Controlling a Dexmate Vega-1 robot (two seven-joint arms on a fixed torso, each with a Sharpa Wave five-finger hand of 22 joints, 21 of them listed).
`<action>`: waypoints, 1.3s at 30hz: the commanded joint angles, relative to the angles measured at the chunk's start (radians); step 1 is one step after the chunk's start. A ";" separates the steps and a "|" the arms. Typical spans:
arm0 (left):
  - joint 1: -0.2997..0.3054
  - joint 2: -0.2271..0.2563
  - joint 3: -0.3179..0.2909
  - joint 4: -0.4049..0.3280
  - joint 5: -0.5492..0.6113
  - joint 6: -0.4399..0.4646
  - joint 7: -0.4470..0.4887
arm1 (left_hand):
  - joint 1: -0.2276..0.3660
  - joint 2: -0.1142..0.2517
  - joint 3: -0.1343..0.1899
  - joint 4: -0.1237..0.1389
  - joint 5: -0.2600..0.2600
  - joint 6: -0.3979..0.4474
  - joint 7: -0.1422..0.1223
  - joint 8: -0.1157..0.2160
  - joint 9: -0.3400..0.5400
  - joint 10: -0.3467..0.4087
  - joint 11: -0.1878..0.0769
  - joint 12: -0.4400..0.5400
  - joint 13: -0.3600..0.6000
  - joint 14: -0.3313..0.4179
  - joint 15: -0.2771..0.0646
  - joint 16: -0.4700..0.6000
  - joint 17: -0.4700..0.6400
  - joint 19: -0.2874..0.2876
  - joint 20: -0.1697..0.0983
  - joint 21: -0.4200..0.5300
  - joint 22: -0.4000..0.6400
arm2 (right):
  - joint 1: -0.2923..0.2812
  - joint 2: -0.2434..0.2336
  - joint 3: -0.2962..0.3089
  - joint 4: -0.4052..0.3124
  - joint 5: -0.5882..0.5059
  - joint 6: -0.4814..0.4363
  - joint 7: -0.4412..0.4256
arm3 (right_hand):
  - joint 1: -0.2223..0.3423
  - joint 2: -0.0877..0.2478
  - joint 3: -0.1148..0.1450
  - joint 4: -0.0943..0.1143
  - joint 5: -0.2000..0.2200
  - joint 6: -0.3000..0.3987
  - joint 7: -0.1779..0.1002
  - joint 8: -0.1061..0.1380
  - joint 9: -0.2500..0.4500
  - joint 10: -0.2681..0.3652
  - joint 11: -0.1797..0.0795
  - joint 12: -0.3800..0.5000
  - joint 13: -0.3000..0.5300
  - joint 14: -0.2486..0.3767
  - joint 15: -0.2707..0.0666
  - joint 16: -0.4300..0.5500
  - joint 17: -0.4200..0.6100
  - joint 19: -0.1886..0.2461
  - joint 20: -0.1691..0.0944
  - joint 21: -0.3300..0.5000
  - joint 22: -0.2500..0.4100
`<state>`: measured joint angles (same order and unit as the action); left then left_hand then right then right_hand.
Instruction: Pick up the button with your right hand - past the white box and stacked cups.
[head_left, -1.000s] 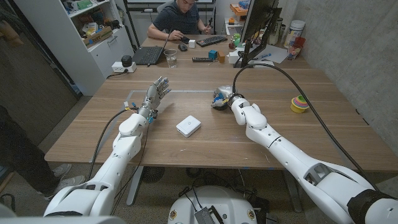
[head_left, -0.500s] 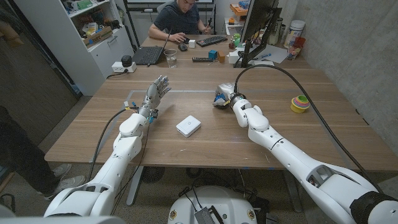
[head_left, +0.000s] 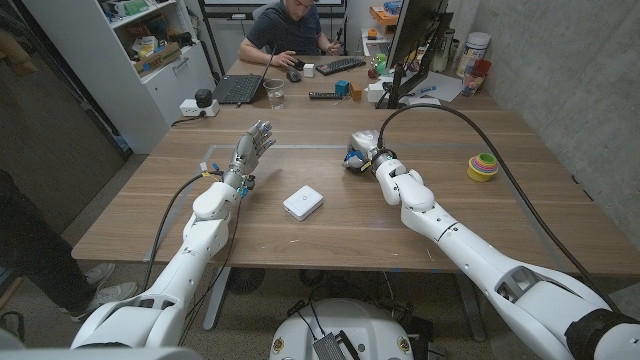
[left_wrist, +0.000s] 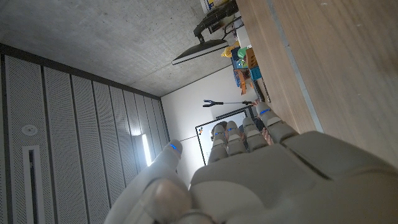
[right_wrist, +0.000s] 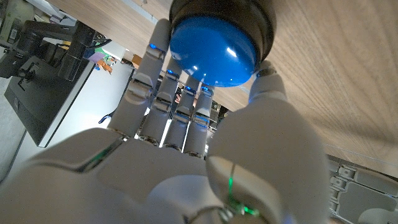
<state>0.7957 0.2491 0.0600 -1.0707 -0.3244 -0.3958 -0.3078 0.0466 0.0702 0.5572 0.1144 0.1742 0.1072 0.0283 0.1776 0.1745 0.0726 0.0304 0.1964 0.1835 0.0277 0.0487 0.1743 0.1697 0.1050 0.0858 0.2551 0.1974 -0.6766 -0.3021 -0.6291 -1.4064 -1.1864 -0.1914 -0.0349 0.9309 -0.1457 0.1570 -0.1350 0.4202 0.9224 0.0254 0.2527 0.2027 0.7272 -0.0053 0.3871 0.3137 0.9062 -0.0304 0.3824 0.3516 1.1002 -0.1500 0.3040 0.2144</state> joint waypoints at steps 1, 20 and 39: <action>-0.007 0.000 0.000 0.013 -0.003 -0.015 -0.008 | 0.000 0.005 -0.006 -0.001 0.006 -0.001 -0.004 0.006 0.002 0.003 0.001 0.004 0.003 -0.003 0.000 0.007 0.004 0.011 0.001 -0.002 0.005 | -0.001 -0.004 0.009 -0.028 -0.010 0.000 -0.015 | 0.324 0.315 -0.003 0.005 -0.007 0.011 -0.002 0.001 0.003 0.013 0.000 0.007 0.005 0.102 -0.200 -0.001 0.005 0.055 -0.068 0.009 0.002; -0.011 0.004 -0.001 0.018 -0.003 -0.014 -0.016 | 0.001 0.002 -0.008 -0.002 0.006 -0.005 -0.005 0.005 0.002 0.003 0.000 0.005 0.003 -0.003 0.001 0.006 0.004 0.011 0.002 -0.003 0.005 | 0.005 0.004 0.032 -0.066 -0.014 -0.006 -0.013 | 0.335 0.321 -0.008 0.015 -0.020 0.009 -0.005 -0.011 0.009 0.012 0.006 0.008 0.016 0.112 -0.200 -0.011 0.017 0.058 -0.067 0.023 0.002; -0.003 0.005 -0.002 0.009 -0.001 -0.016 -0.012 | 0.000 -0.002 -0.011 -0.003 0.006 -0.008 -0.004 0.004 0.002 0.003 0.002 0.005 0.003 -0.003 0.002 0.006 0.004 0.011 0.002 -0.003 0.005 | 0.000 0.003 0.072 -0.128 -0.003 -0.003 -0.017 | 0.343 0.322 -0.012 0.024 -0.031 0.014 -0.003 -0.017 0.013 0.016 0.002 0.010 0.026 0.121 -0.199 -0.020 0.027 0.063 -0.067 0.035 0.002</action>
<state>0.7851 0.2512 0.0586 -1.0520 -0.3289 -0.4136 -0.3259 0.0466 0.0702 0.5529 0.1101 0.1741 0.1000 0.0211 0.1776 0.1745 0.0726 0.0304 0.1964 0.1835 0.0277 0.0487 0.1743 0.1697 0.1050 0.0858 0.2552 0.1974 -0.6723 -0.2991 -0.5790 -1.5015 -1.1970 -0.1953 -0.0468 0.9458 -0.1416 0.1438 -0.1154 0.3903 0.9310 0.0232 0.2363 0.2122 0.7325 0.0000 0.3949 0.3368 0.9382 -0.0557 0.3635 0.3740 1.1146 -0.1574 0.3330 0.2131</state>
